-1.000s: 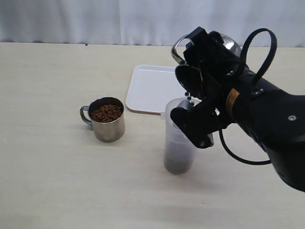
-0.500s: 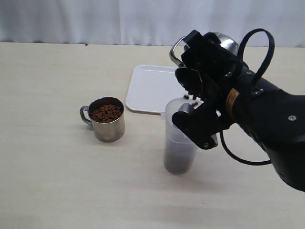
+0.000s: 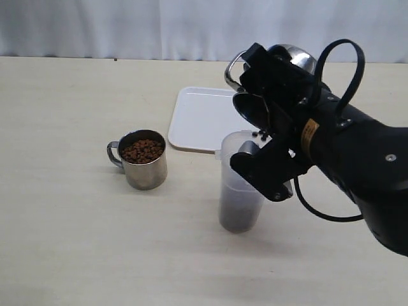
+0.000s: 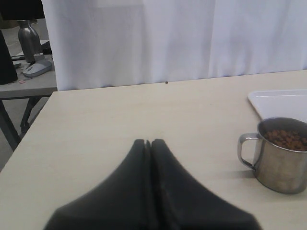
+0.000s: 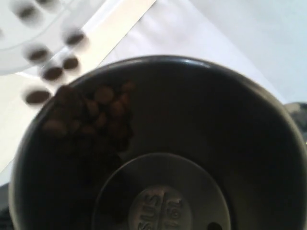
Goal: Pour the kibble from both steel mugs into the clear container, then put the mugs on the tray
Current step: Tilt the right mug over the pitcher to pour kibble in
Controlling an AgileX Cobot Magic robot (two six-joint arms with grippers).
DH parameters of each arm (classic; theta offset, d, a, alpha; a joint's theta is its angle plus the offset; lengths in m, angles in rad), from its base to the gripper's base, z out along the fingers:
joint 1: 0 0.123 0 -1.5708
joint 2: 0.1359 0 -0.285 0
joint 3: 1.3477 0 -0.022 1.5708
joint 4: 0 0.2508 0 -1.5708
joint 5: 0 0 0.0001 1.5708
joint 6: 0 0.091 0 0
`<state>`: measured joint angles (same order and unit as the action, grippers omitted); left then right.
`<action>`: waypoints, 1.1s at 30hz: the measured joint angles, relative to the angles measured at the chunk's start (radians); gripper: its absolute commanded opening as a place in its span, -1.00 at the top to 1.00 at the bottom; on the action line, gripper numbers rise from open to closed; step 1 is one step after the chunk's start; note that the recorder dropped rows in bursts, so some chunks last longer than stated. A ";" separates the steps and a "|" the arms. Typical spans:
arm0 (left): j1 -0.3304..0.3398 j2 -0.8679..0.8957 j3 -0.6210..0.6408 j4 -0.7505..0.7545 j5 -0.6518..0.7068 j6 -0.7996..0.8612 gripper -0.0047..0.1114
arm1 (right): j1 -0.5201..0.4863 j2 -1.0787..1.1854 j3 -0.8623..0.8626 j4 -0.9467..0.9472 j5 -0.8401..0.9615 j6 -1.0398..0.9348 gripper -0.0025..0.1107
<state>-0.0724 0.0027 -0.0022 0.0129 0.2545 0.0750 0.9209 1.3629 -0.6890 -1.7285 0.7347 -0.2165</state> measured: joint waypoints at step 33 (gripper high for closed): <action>0.000 0.000 0.000 0.000 0.000 0.000 0.92 | 0.000 0.002 -0.069 0.000 -0.052 -0.233 0.87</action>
<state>-0.0724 0.0027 -0.0022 0.0129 0.2545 0.0750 0.9209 1.3651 -0.7584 -1.7285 0.6832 -0.4495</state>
